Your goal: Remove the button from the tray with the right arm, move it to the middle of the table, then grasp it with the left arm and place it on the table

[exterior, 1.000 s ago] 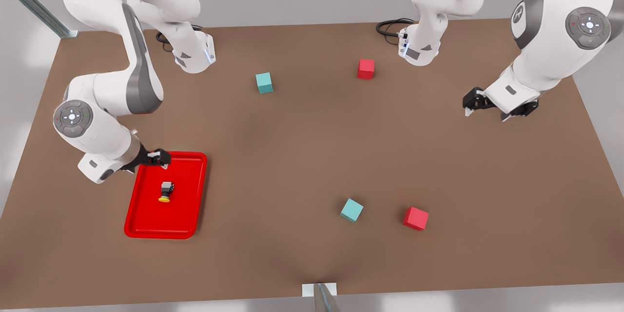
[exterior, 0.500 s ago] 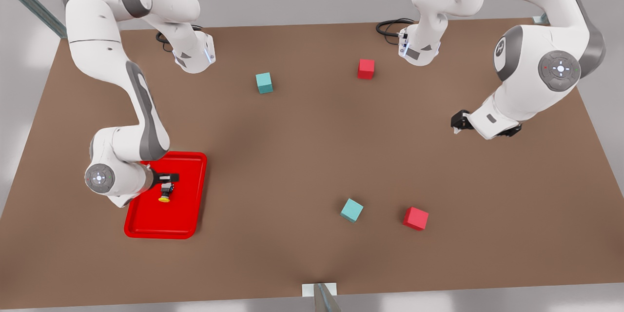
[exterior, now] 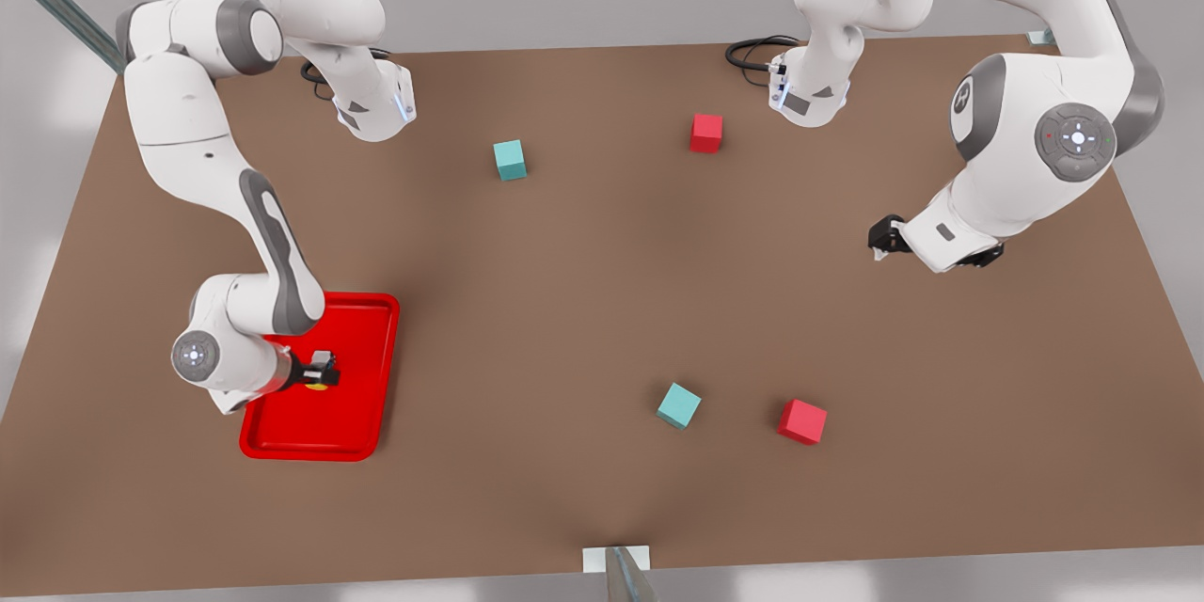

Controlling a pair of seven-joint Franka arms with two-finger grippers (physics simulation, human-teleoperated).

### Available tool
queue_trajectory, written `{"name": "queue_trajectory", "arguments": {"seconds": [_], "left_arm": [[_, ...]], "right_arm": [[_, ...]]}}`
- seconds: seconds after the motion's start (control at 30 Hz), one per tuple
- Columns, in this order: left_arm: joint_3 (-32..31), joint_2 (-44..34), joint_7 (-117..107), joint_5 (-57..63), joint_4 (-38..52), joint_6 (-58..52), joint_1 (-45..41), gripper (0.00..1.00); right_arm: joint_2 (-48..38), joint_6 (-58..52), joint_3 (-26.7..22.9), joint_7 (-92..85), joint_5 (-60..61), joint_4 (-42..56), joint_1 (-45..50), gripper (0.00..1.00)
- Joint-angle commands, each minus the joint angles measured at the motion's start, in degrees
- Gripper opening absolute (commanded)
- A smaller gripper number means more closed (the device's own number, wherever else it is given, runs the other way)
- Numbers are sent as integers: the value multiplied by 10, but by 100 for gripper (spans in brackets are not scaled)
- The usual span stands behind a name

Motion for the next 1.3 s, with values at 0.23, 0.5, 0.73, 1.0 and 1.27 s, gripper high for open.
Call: {"name": "queue_trajectory", "arguments": {"seconds": [0.23, 0.5, 0.73, 1.0, 1.27], "left_arm": [[0, 8, 2, -1, 0, 4, 0, 100], [0, 11, 2, -1, 0, 4, 0, 100], [0, 11, 2, -1, 0, 4, -1, 100], [0, 11, 2, -1, 0, 4, 0, 100], [0, 11, 2, -1, 0, 4, 0, 100]], "right_arm": [[24, 26, 0, 44, -1, 4, -1, 100], [-3, -5, 0, 41, -3, -34, -3, 100], [-27, 69, 1, 15, -4, -104, -16, 100], [-26, 77, 2, 17, -3, -104, -18, 96], [-25, 78, 2, 23, -1, -103, -15, 74]]}}
